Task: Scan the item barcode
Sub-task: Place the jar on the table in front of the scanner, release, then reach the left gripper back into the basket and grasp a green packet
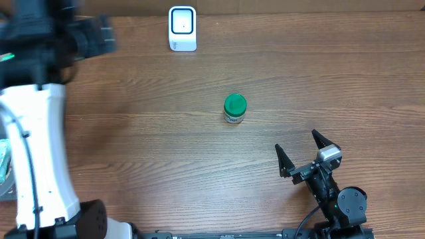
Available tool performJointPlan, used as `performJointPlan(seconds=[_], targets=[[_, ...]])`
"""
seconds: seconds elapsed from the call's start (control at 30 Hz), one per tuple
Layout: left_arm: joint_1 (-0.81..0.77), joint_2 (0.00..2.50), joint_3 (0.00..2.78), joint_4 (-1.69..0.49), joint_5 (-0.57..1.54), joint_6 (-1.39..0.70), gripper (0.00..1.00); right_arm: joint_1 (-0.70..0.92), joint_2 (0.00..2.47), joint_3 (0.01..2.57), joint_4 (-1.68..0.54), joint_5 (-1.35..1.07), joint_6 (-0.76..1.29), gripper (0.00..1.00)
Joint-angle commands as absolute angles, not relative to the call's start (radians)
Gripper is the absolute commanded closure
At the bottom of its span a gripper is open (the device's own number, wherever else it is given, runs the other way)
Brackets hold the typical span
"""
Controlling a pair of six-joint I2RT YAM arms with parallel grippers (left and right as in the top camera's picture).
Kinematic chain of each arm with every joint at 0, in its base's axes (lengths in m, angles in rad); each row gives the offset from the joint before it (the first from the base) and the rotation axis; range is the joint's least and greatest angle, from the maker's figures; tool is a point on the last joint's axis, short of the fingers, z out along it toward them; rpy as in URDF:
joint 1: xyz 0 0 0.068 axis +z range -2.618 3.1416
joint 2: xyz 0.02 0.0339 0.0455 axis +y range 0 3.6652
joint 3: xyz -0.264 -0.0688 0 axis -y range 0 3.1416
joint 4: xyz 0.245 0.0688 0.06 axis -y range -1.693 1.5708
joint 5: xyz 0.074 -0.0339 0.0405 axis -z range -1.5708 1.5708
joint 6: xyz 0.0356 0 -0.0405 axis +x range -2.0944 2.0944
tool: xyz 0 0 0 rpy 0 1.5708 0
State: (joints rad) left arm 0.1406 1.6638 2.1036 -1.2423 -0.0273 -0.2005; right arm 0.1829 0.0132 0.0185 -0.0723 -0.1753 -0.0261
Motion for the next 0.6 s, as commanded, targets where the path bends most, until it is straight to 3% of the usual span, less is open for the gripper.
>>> performJointPlan(seconds=[0.0,0.27,0.57], targets=[[0.339,1.649,2.103,-1.285,-0.033,-0.278,0.01,0.175,0.01,0.008,-0.068,-0.165,-0.024,0.0],[0.667,1.68,1.979,-1.262,-0.034,-0.292,0.01,0.175,0.01,0.008,-0.068,-0.165,-0.024,0.0],[0.86,1.726,1.75,-1.047,-0.044,-0.138,0.0,0.175,0.01,0.008,-0.068,-0.165,-0.024,0.0]])
